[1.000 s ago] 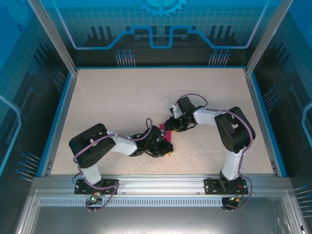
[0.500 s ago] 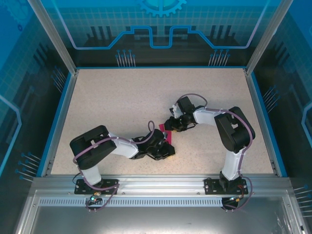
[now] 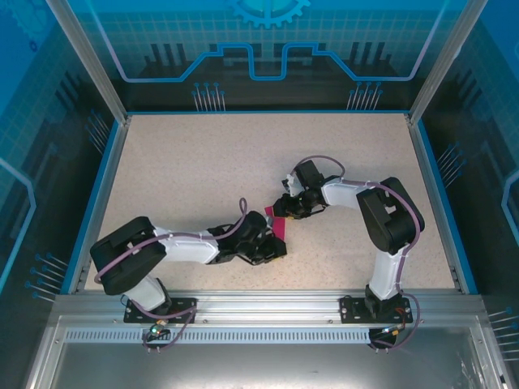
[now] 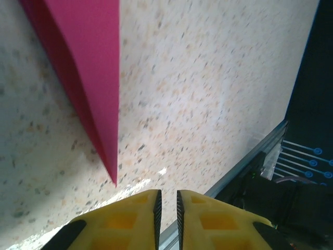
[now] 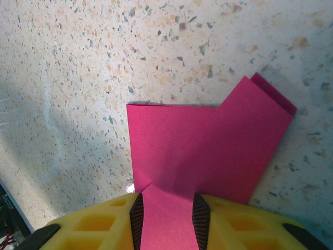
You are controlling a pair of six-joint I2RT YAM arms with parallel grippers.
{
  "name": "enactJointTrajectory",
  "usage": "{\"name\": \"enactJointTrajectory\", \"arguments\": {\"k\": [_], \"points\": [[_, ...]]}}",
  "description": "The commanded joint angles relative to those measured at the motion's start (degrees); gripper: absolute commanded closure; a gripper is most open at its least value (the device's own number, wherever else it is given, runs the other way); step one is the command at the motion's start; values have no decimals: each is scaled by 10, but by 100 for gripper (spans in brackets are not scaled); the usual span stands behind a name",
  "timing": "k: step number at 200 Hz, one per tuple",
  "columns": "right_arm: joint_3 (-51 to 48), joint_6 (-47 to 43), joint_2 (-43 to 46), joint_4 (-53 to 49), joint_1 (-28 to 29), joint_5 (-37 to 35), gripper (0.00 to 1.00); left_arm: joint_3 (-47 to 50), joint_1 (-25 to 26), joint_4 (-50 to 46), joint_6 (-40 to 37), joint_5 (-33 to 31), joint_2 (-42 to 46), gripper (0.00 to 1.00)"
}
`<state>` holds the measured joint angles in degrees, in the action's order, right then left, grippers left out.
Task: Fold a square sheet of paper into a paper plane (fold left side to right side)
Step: Fold the wing for the fifth time at the center of the table.
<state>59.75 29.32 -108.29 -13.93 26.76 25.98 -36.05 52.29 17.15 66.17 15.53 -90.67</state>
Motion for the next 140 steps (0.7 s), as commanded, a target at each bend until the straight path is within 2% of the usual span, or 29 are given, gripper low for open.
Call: {"name": "enactJointTrajectory", "arguments": {"k": [1,73,140], "points": [[-5,-11,-33,-33,9,-44,64,-22,-21,-38,-32,-1,-1,81],[-2,-14,-33,-38,9,-43,65,-69,-37,3,-51,31,-92,82],[1,-15,-34,-42,9,-46,64,-53,-28,-6,-32,34,-121,83]]}}
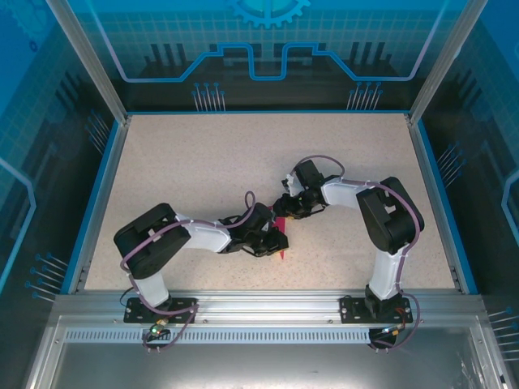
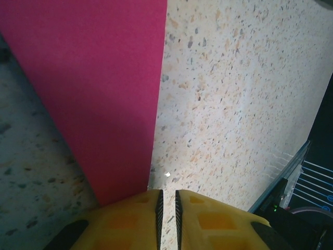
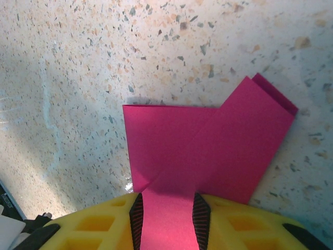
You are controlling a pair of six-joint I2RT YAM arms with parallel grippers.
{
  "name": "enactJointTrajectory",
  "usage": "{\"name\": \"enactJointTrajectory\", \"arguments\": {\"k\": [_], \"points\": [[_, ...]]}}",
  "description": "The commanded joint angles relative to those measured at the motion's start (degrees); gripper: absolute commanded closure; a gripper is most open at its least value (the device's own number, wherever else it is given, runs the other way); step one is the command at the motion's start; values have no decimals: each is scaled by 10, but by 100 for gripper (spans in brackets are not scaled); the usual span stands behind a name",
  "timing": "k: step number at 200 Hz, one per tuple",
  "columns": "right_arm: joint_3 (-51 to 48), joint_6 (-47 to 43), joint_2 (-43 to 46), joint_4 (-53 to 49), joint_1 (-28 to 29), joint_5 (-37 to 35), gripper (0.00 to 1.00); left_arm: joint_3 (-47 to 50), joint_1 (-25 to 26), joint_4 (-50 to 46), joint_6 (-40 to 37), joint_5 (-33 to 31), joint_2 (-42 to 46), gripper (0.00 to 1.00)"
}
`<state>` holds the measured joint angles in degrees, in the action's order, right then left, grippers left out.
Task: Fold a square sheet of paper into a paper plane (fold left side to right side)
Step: Fold the wing for the fifth time at the center of the table, then pick up the paper plane at the center of the table.
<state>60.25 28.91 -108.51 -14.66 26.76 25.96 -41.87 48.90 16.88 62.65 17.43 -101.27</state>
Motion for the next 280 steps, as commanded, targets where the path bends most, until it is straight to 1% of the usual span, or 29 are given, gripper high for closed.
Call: {"name": "enactJointTrajectory", "arguments": {"k": [1,30,83,112,128,141,157,180,194,206,219,231,241,252,280], "points": [[-5,-10,-32,-35,9,-46,64,5,6,-4,3,16,-15,83],[-3,-11,-33,-36,9,-47,64,12,26,3,17,16,-21,83],[-2,-12,-34,-40,9,-50,64,38,66,16,51,-7,-17,83],[-1,-13,-32,-42,9,-50,64,41,73,27,58,-4,-11,83],[-1,-13,-29,-39,9,-48,64,47,74,48,60,-1,-2,83],[-1,-14,-26,-33,9,-43,63,52,74,65,57,1,13,83],[2,-16,-13,-21,9,-35,61,57,72,63,42,-6,45,83],[22,-31,16,-27,9,-40,59,64,53,20,10,-17,109,75],[33,-47,44,-34,9,-53,57,66,33,-29,-10,-26,154,70],[36,-60,72,-44,9,-74,54,68,14,-74,-28,-34,192,66],[34,-68,101,-59,9,-108,48,72,-8,-118,-46,-46,234,61],[26,-71,128,-71,10,-133,46,76,-29,-153,-57,-59,270,56],[16,-68,148,-82,15,-157,44,81,-47,-177,-64,-75,297,52],[7,-62,165,-100,30,-194,42,81,-61,-213,-69,-107,327,49],[-1,-45,177,-147,89,-272,36,79,-78,-288,-86,-188,383,44]]}}
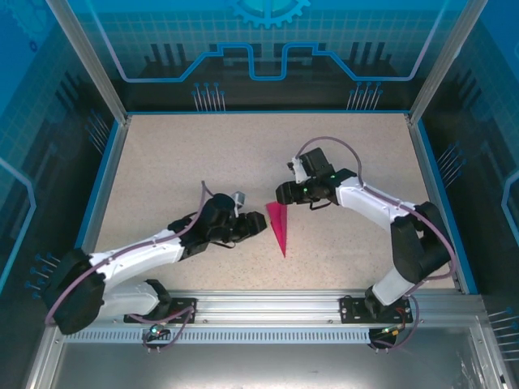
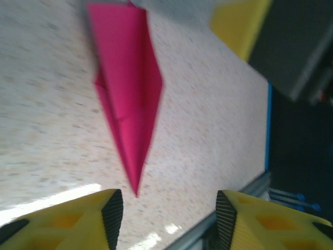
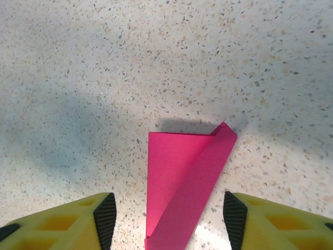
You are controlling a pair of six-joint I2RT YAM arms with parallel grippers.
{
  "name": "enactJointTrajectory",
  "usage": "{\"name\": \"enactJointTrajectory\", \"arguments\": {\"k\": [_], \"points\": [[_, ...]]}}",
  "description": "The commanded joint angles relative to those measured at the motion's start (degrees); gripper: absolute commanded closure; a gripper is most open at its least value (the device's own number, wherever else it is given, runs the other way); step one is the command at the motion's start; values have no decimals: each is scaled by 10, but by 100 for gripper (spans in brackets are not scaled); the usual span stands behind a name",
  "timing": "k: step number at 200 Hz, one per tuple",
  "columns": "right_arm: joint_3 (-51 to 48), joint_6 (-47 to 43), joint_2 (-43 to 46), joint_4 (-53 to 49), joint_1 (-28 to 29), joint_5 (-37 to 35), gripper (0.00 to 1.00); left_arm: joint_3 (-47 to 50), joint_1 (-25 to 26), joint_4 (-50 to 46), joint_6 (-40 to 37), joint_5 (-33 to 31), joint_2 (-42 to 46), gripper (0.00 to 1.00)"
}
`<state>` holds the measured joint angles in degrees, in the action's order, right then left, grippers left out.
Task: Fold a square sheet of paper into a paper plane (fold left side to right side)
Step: Pick up the paper plane at the center of the table.
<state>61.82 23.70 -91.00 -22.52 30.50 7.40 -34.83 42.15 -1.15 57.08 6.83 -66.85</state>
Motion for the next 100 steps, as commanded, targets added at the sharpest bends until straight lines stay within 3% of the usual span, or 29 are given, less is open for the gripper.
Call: {"name": "enactJointTrajectory", "arguments": {"k": [1,48,81,100], "points": [[-16,8,2,-70,54,-88,36,8,-11,-109,-31,-83,40,44],[-7,37,-50,-103,110,-154,39,17,-13,-149,-32,-117,79,42],[7,38,-73,-110,128,-143,61,20,-13,-164,-32,-127,93,41],[13,30,-51,-108,133,-142,80,17,-14,-173,-34,-135,101,40]]}}
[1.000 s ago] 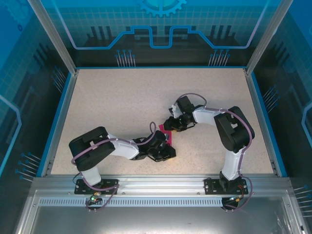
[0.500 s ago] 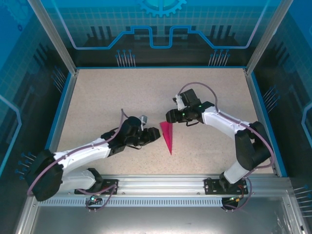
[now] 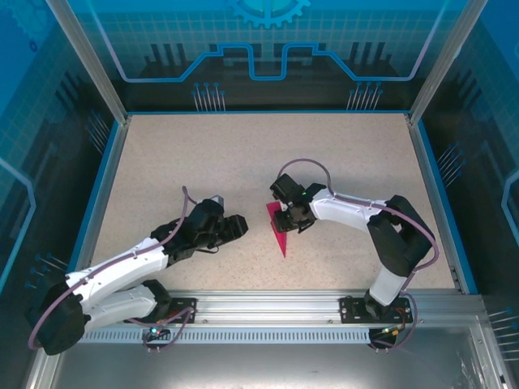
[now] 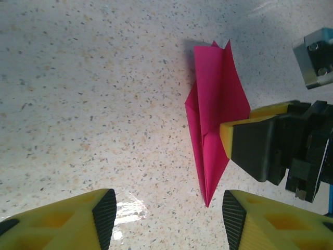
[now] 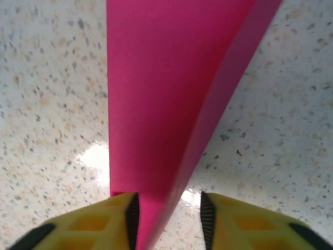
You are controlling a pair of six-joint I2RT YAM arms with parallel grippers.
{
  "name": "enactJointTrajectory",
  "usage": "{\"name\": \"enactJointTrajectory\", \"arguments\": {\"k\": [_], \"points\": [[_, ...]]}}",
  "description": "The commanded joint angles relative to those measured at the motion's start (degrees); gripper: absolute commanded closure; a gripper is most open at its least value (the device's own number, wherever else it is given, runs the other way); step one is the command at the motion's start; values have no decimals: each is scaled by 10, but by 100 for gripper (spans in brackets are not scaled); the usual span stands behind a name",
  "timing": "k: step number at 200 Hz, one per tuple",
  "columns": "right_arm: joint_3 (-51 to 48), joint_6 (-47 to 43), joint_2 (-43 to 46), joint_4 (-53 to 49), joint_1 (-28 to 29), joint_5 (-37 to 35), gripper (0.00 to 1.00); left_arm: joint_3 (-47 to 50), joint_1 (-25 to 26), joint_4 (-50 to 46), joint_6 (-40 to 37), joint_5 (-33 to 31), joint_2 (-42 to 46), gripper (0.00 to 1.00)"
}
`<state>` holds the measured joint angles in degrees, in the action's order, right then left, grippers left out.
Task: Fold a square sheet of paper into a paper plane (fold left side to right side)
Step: Pick up the paper plane at the center of the table, then place the paper plane at the center of the table.
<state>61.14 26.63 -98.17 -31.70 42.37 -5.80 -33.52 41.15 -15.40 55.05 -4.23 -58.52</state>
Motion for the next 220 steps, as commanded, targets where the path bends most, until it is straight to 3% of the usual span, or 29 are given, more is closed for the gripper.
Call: {"name": "enactJointTrajectory", "arguments": {"k": [1,19,49,73,106,143,175,220], "points": [[20,0,23,-16,14,-9,81,4,-3,-32,-13,-25,18,40],[13,-12,61,-3,11,10,100,-3,-4,-47,-17,-34,26,40],[-57,-12,126,100,-31,168,100,-16,-4,-82,-27,-63,52,37],[-137,20,127,214,-85,305,100,-30,-4,-119,-38,-83,71,34],[-190,40,64,312,-141,380,100,-34,-5,-130,-39,-89,82,32],[-201,19,32,305,-177,363,95,-36,-5,-126,-35,-81,73,31],[-196,-16,49,242,-178,291,84,-39,-5,-122,-36,-78,64,30],[-175,-46,69,159,-179,209,76,-44,-5,-117,-41,-71,48,29]]}}
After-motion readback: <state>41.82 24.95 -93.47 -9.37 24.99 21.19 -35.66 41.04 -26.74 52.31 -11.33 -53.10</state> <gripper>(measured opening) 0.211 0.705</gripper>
